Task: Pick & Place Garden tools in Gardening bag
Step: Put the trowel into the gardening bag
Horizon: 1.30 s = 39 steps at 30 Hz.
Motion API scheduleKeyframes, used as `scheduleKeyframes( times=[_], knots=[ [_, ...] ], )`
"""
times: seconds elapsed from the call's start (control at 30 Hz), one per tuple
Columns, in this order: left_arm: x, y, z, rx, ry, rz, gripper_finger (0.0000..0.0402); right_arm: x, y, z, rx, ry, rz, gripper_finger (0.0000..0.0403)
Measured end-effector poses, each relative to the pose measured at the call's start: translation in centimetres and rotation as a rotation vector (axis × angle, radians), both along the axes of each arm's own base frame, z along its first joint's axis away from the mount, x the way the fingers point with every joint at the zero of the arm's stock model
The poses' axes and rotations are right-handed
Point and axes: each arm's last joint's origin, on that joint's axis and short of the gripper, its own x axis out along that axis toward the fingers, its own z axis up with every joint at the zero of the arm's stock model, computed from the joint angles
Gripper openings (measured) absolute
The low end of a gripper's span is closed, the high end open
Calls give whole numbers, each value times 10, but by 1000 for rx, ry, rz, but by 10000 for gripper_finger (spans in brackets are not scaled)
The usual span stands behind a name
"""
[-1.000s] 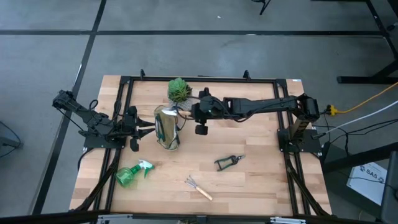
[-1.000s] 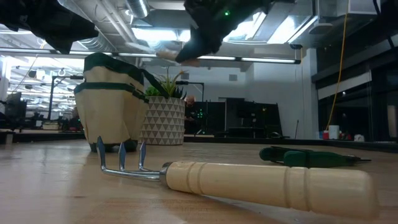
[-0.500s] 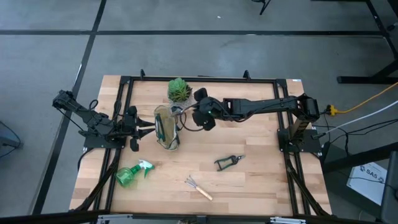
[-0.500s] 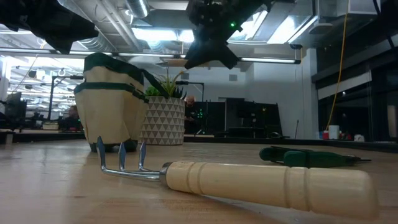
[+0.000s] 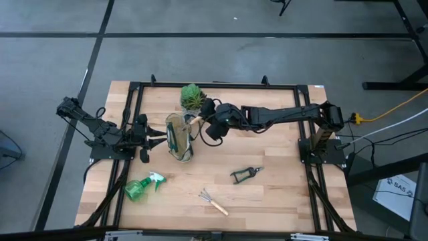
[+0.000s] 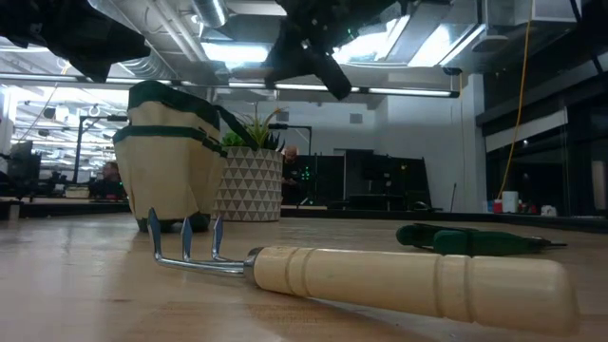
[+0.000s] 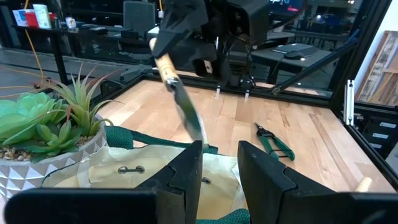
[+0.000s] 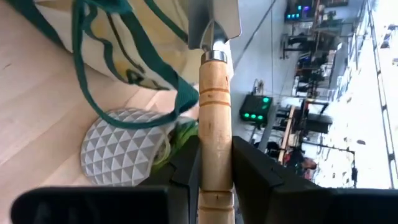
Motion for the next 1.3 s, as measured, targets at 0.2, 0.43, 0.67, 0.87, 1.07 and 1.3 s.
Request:
scheduleKeyframes(
  times=[0.2,0.43,0.67,0.87,1.07,1.3],
  knots=[
    [0,0,0,0,0,0,98,9,11,-17,-163,87,121,77],
    [0,0,0,0,1,0,98,27,11,-35,-358,78,183,77],
    [0,0,0,0,1,0,98,32,13,-35,-425,48,265,82],
    [0,0,0,0,0,0,98,34,13,-32,-549,49,316,82],
    [0,0,0,0,0,0,98,34,3,-32,-660,76,417,83],
    [0,0,0,0,0,0,98,34,-6,-31,-662,67,446,83]
  ],
)
